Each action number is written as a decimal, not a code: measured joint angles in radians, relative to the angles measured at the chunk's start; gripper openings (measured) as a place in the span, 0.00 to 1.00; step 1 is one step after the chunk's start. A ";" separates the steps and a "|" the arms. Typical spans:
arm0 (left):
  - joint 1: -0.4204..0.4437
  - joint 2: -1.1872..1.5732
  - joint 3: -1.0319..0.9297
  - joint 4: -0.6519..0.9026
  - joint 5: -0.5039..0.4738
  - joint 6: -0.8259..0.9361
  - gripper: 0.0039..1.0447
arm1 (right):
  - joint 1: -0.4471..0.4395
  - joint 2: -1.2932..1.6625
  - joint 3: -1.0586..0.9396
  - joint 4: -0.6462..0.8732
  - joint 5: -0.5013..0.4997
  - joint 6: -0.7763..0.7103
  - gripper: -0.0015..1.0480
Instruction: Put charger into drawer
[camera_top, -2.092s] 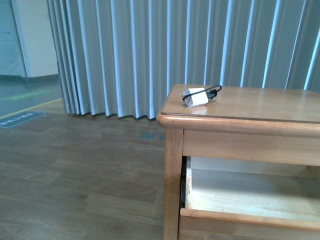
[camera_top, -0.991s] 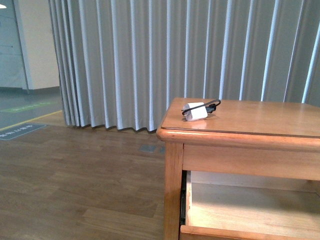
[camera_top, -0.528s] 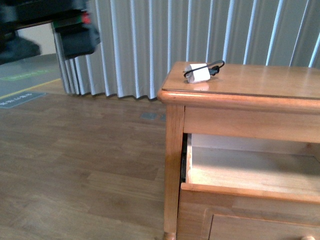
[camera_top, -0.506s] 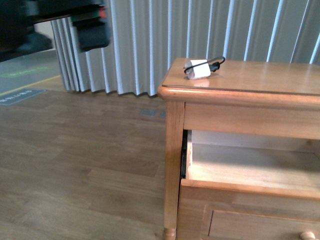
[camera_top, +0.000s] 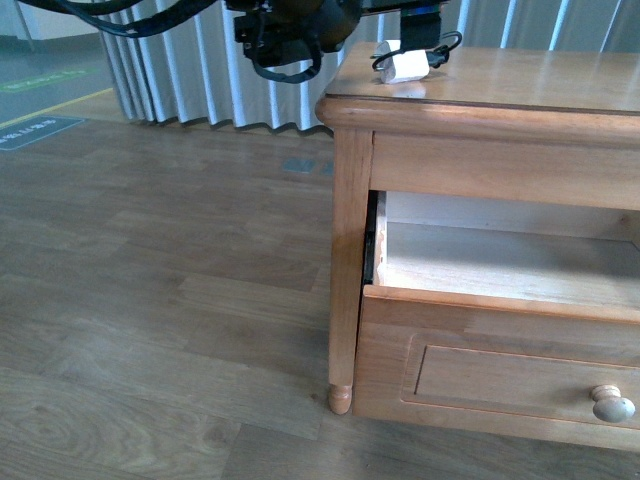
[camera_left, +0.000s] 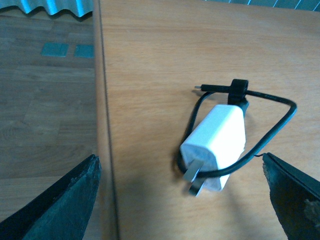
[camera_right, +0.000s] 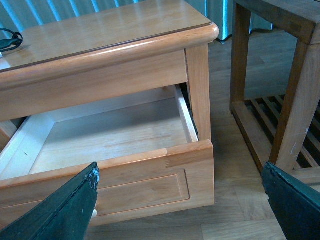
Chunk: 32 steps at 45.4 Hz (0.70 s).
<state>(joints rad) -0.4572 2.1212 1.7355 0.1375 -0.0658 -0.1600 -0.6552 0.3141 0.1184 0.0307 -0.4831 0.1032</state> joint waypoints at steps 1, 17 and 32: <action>-0.004 0.014 0.023 -0.007 0.000 0.000 0.94 | 0.000 0.000 0.000 0.000 0.000 0.000 0.92; -0.053 0.176 0.262 -0.097 0.016 -0.003 0.79 | 0.000 0.000 0.000 0.000 0.000 0.000 0.92; -0.048 0.192 0.269 -0.100 0.002 -0.026 0.31 | 0.000 0.000 0.000 0.000 0.000 0.000 0.92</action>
<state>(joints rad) -0.5049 2.3131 2.0048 0.0380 -0.0635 -0.1860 -0.6552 0.3141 0.1184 0.0307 -0.4835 0.1032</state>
